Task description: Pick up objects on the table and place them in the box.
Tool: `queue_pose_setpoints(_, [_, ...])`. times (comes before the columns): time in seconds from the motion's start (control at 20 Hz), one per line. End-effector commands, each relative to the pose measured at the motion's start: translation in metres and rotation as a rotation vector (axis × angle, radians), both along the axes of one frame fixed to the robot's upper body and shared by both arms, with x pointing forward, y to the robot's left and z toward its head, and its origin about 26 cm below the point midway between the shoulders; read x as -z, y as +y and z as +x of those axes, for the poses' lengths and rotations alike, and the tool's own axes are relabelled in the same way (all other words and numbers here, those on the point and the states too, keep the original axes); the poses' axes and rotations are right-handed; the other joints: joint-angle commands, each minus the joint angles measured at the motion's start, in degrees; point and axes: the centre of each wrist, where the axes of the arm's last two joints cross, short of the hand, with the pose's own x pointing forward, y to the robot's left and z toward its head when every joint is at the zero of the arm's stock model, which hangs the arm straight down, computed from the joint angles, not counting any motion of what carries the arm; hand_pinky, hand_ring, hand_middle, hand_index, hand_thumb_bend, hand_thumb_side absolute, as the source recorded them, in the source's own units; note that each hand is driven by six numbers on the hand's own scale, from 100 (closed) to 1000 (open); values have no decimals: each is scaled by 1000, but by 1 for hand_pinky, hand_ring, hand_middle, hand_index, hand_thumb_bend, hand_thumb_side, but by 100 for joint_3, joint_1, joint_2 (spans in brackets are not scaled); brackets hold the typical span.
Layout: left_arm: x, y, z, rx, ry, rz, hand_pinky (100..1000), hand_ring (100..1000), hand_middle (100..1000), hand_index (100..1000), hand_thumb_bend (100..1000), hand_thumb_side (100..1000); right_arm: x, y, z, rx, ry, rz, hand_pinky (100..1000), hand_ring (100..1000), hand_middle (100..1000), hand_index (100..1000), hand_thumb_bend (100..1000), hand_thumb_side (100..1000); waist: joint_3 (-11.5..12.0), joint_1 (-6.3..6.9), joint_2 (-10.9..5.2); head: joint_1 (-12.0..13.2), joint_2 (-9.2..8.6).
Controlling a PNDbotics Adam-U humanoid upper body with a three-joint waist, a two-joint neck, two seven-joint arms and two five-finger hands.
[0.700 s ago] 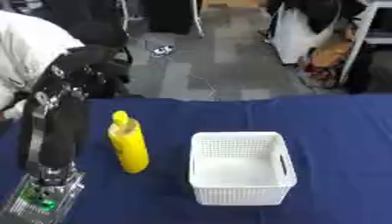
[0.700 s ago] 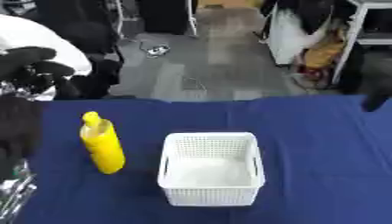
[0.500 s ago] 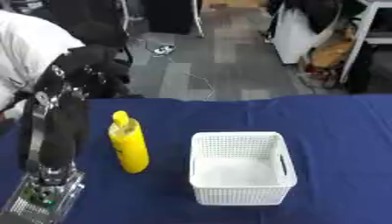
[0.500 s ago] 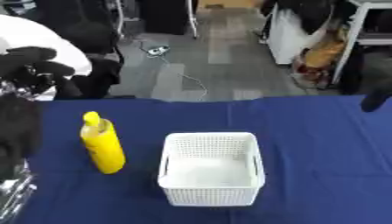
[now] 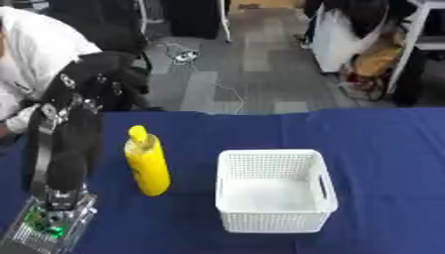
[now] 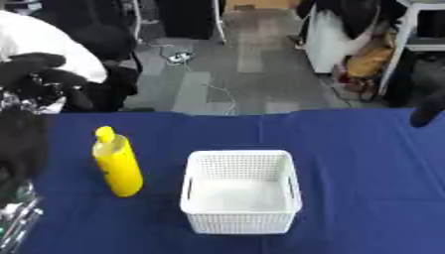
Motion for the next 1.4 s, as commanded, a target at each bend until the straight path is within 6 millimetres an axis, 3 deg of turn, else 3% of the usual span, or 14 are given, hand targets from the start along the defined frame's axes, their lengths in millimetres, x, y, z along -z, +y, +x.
queue_pose_setpoints(0.05, [-10, 3, -3, -1, -24, 21, 478, 632, 750, 838, 587, 802, -7, 0, -3, 1, -25, -20, 418, 409, 471, 625, 277, 914, -15, 0, -98, -25, -35])
queue_pose_setpoints(0.5, [-47, 36, -8, -143, 25, 332, 527, 726, 836, 902, 553, 874, -4, -4, -4, 19, 1, -53, 420, 411, 473, 627, 281, 915, 23, 121, -196, -67, 76])
queue_pose_setpoints(0.85, [-79, 45, -12, -227, 80, 494, 526, 728, 839, 909, 553, 890, -3, -4, -4, 21, 9, -59, 420, 411, 473, 627, 281, 915, -15, 191, -247, -28, 107])
queue_pose_setpoints(1.4, [-102, 73, 11, -335, 178, 696, 557, 773, 894, 960, 640, 870, -3, -4, -4, 32, 13, -48, 421, 411, 474, 628, 282, 916, -73, 235, -260, -14, 121])
